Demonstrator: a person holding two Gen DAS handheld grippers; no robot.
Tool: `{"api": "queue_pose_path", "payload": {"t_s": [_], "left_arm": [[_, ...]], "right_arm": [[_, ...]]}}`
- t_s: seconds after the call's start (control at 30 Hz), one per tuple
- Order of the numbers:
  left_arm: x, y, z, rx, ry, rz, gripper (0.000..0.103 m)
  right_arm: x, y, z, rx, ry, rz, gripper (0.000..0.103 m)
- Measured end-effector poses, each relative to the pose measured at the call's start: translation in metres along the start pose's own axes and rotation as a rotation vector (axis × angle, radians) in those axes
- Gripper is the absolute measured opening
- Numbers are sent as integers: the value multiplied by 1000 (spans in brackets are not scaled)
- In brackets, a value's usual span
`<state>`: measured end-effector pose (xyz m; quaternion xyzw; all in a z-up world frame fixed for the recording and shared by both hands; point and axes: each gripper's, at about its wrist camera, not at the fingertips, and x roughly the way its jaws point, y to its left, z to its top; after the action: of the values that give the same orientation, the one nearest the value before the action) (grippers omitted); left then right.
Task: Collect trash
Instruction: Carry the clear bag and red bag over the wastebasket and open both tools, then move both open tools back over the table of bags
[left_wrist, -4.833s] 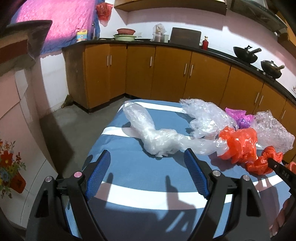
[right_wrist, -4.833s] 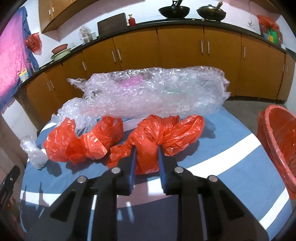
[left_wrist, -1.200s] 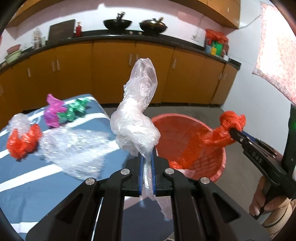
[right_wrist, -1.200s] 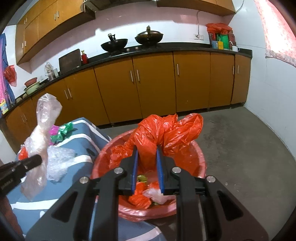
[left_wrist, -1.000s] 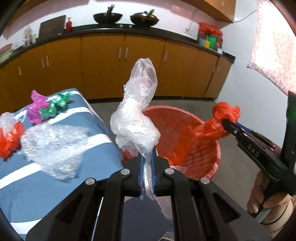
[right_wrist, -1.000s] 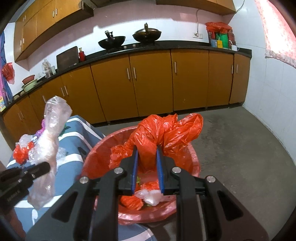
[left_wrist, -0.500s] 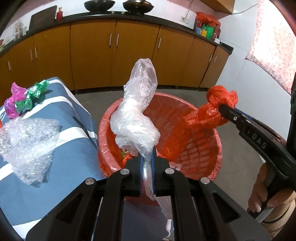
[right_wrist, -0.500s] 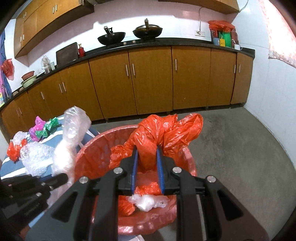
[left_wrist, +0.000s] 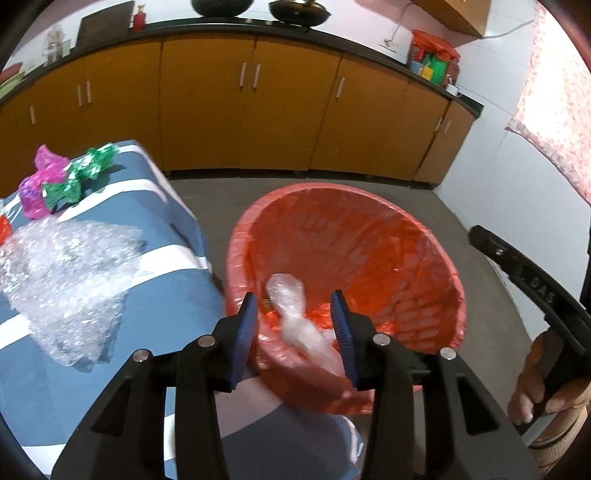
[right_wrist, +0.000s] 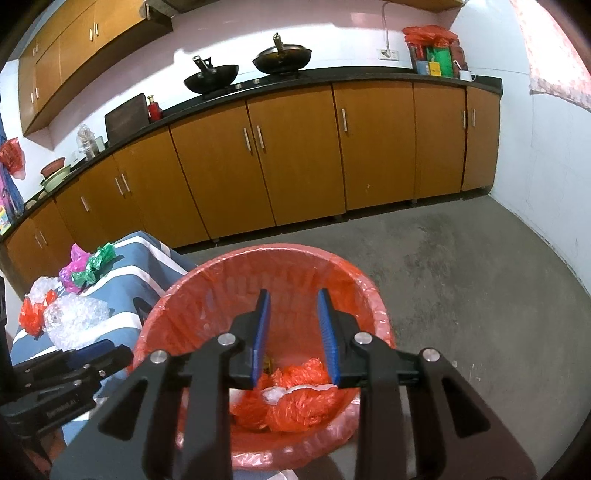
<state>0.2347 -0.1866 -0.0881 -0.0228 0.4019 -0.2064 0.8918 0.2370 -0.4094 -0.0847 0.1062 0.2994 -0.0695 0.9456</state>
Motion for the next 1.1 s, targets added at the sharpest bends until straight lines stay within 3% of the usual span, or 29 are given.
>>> {"api": "queue_pose_path", "payload": {"t_s": [0.27, 0.47, 0.57, 0.83, 1.1], "left_arm": [[-9, 13, -5, -15, -10, 38, 43], [-24, 34, -10, -41, -35, 69, 45], [-37, 51, -14, -50, -56, 98, 46], [-88, 138, -35, -130, -139, 284, 49], [-138, 232, -57, -243, -200, 506, 55]], "right_arm": [[-2, 9, -1, -14, 10, 17, 30], [-7, 29, 0, -55, 8, 40, 37], [-10, 45, 1, -94, 5, 53, 47], [-6, 116, -1, -181, 16, 164, 51], [10, 216, -17, -258, 60, 299, 56]]}}
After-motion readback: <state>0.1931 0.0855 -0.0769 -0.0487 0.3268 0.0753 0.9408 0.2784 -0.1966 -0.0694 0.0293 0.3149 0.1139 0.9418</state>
